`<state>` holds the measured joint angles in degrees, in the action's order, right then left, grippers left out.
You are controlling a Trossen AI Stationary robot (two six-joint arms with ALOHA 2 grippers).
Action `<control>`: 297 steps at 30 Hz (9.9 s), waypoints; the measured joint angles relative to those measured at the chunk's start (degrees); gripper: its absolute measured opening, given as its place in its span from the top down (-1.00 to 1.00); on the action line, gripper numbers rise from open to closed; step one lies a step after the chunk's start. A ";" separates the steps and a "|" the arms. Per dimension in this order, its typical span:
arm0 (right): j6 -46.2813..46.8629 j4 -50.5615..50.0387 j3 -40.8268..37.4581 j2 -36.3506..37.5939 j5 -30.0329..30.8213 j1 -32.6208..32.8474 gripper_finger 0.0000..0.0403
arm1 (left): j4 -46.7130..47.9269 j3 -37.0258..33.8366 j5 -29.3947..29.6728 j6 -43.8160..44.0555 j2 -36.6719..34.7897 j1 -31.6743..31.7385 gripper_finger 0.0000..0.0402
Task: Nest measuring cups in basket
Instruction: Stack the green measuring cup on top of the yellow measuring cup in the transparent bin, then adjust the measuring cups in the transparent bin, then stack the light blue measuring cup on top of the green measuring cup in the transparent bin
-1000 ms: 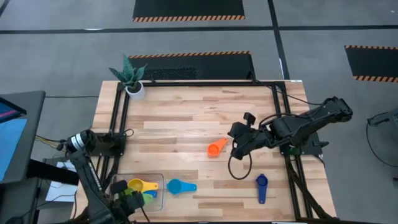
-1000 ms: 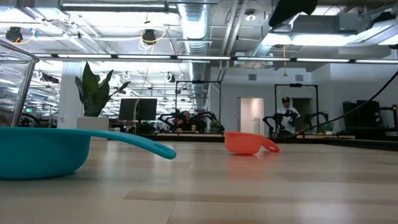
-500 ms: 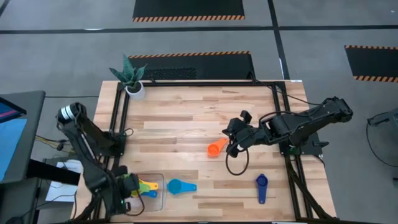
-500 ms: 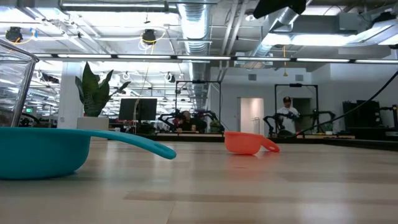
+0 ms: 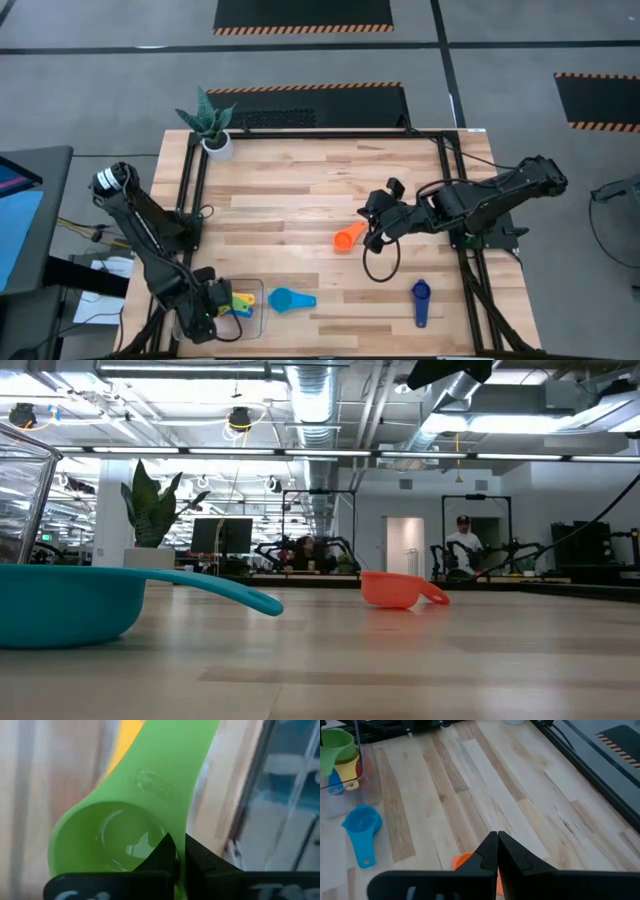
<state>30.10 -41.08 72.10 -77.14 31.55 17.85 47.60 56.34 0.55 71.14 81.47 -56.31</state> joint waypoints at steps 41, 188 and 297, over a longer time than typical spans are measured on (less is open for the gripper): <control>4.36 1.40 -3.15 0.00 -0.04 0.00 0.87 | -5.92 0.02 -8.71 4.77 2.13 1.11 0.38; -0.61 -10.54 -3.08 0.00 -0.07 0.00 0.87 | 39.48 44.16 40.84 16.32 19.22 5.21 1.00; -13.34 18.14 28.57 -51.37 -34.83 0.22 0.81 | 28.16 -5.60 34.35 -6.79 -20.03 16.33 1.00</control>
<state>16.77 -22.94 100.66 -128.51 -3.28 18.06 75.77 50.74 34.90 64.36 61.43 -39.98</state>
